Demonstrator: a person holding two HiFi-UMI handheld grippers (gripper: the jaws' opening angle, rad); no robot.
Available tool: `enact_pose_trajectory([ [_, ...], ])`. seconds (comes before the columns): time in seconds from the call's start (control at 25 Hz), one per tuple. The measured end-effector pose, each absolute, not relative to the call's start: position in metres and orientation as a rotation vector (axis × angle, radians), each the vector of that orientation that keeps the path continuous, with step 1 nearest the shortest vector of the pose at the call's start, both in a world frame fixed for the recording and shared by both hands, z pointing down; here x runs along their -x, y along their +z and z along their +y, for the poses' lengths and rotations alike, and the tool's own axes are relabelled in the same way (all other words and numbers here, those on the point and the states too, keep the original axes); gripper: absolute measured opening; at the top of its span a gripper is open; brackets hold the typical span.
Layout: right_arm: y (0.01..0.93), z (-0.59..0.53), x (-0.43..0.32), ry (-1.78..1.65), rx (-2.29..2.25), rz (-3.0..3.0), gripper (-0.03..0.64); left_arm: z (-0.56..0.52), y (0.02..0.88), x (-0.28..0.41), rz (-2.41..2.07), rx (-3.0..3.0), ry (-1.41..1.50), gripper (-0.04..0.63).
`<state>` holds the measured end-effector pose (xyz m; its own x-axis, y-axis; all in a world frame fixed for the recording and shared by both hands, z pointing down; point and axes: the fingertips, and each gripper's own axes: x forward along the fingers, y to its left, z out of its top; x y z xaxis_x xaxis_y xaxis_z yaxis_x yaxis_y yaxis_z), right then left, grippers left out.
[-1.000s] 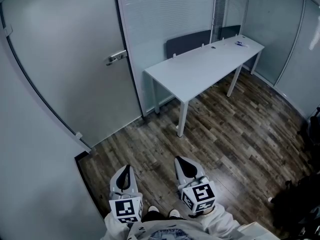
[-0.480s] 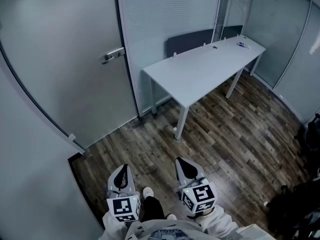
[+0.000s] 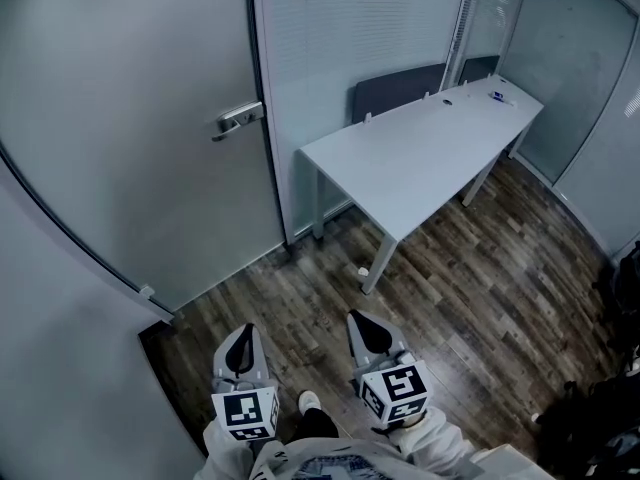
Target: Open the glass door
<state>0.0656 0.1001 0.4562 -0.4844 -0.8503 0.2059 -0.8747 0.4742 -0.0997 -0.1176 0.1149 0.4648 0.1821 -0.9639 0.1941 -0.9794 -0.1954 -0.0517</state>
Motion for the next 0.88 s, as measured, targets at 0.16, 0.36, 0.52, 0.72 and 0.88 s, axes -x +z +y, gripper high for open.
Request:
enact_pose_trajectory([
  [0.16, 0.46, 0.069, -0.041, 0.301, -1.511, -2.58, 0.005, 0.086, 0.466, 0.137, -1.926, -2.355, 0.283, 0.003],
  [0.36, 0.46, 0.041, -0.024, 0.293, -1.527, -2.57, 0.005, 0.058, 0.469, 0.162, -1.935, -2.348, 0.275, 0.002],
  [0.52, 0.457, 0.022, -0.021, 0.297, -1.532, -2.562, 0.005, 0.042, 0.466, 0.172, -1.943, -2.338, 0.252, 0.002],
  [0.72, 0.458, -0.008, -0.022, 0.285, -1.524, -2.57, 0.005, 0.018, 0.469, 0.17, -1.957, -2.334, 0.242, 0.003],
  [0.88, 0.467, -0.046, -0.018, 0.3, -1.487, -2.592, 0.005, -0.012, 0.475, 0.17, -1.984, -2.315, 0.264, 0.003],
])
